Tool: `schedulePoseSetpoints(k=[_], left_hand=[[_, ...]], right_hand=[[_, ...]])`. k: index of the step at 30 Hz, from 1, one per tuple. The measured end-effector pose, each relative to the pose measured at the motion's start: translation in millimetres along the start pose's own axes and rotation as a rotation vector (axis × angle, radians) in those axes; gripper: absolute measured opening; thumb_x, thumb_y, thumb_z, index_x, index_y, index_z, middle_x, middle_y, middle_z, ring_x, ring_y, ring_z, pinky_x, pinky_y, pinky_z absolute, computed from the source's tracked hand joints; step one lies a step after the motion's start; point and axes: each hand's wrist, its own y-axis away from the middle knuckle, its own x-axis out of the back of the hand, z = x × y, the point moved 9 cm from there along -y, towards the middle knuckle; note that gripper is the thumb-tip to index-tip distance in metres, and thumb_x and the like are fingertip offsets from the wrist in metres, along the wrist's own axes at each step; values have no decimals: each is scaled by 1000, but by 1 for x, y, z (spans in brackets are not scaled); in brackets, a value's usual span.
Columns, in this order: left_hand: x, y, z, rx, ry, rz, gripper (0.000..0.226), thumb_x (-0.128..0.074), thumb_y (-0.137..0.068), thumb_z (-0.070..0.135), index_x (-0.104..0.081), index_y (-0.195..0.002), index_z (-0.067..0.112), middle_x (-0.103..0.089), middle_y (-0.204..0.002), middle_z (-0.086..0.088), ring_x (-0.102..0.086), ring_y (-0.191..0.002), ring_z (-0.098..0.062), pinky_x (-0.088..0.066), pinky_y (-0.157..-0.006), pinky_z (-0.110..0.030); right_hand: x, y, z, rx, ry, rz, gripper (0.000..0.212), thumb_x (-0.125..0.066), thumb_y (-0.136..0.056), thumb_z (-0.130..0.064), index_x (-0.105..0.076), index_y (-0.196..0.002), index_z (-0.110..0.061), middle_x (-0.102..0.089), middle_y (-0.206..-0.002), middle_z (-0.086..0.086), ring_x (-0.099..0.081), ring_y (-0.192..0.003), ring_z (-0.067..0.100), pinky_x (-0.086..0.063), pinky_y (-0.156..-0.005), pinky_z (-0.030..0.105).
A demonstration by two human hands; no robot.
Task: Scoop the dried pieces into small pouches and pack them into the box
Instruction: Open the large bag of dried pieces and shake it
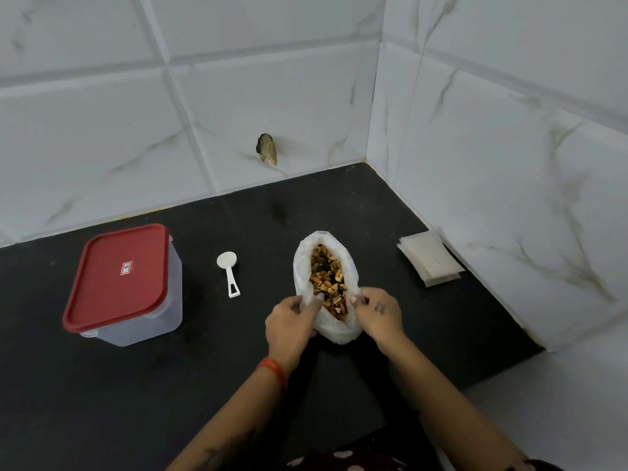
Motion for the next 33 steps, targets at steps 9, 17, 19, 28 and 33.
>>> schedulePoseSetpoints(k=[9,17,19,28,33], left_hand=[[-14,3,-29,369,584,-99,28,-44,-90,-9,-53,-113,5,-64,-106,-15,-65,-91,-27,-54,-66,-35],[11,-19,30,-151,-467,85,44,-56,-87,50,-54,-111,14,-45,-107,-1,-50,-94,-16,-37,-79,-25],[8,-27,36,-203,-491,91,41,-59,-87,46,-57,-107,10,-58,-98,0,-54,-88,-12,-41,-75,-24],[-2,-43,-9,320,456,-141,17,-46,-95,3,-60,-105,6,-66,-98,-12,-64,-85,-22,-51,-64,-31],[17,-42,26,-146,-445,57,24,-42,-95,12,-58,-113,16,-59,-116,-10,-60,-92,-21,-48,-73,-29]], right_hand=[[-7,-11,29,-284,-633,-155,24,-43,-94,-8,-53,-111,-23,-59,-109,7,-61,-97,23,-56,-74,38],[21,-20,-17,72,155,123,53,-44,-96,-44,-40,-140,-14,-49,-131,10,-49,-119,24,-41,-90,32],[20,-28,-21,84,125,146,39,-49,-96,-34,-51,-129,-13,-58,-120,7,-55,-111,21,-41,-80,26],[-15,-62,23,-341,-731,-143,21,-55,-90,-4,-63,-103,-18,-64,-117,11,-61,-105,25,-50,-94,45],[11,-50,-4,-13,2,101,27,-41,-98,-21,-64,-112,-20,-58,-120,4,-56,-102,18,-44,-80,25]])
